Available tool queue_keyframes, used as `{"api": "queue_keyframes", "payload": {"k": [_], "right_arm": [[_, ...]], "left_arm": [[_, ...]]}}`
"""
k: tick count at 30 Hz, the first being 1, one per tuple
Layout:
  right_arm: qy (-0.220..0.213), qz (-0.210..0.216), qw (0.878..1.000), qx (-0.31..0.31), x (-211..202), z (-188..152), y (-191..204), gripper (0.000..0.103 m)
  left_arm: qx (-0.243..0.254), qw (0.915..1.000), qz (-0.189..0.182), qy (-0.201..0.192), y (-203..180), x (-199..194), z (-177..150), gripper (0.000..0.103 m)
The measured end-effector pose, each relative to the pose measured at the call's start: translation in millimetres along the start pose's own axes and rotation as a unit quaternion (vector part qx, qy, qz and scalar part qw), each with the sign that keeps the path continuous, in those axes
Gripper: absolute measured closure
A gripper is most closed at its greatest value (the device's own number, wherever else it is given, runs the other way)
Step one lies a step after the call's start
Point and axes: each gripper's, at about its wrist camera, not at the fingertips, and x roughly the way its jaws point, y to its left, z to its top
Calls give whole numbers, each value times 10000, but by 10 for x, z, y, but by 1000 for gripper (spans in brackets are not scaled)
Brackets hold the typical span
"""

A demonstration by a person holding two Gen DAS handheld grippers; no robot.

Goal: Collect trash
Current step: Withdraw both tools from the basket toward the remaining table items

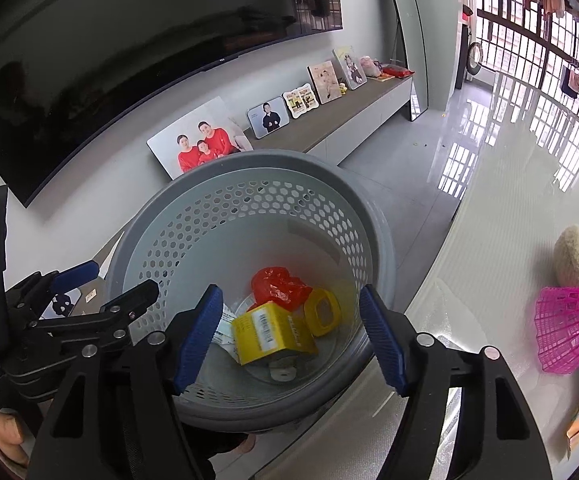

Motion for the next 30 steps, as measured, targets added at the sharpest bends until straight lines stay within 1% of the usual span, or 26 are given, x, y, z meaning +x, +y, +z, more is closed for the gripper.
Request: {"api": "queue_keyframes", "payload": {"k": [9, 13, 16, 22, 30], "right_arm": [[-185, 131, 9997, 9, -123, -23, 24, 35], [-336, 160, 9993, 2, -273, -49, 28, 35], [-483, 102, 9988, -42, -405, -82, 63, 35], [-644, 43, 9979, -27, -649, -190, 46, 34], [-694, -128, 9975, 102, -875, -354, -141, 34]], "left_arm": [[-16, 9999, 81, -120, -14, -159, -15, 17], [-38, 9998, 91, -167, -26, -251, -36, 16], [-48, 9997, 94, -225, -47, -341, -52, 16], [-8, 9995, 64, -296, -121, -507, -99, 16], [152, 9987, -41, -482, -321, -740, -122, 16]]}}
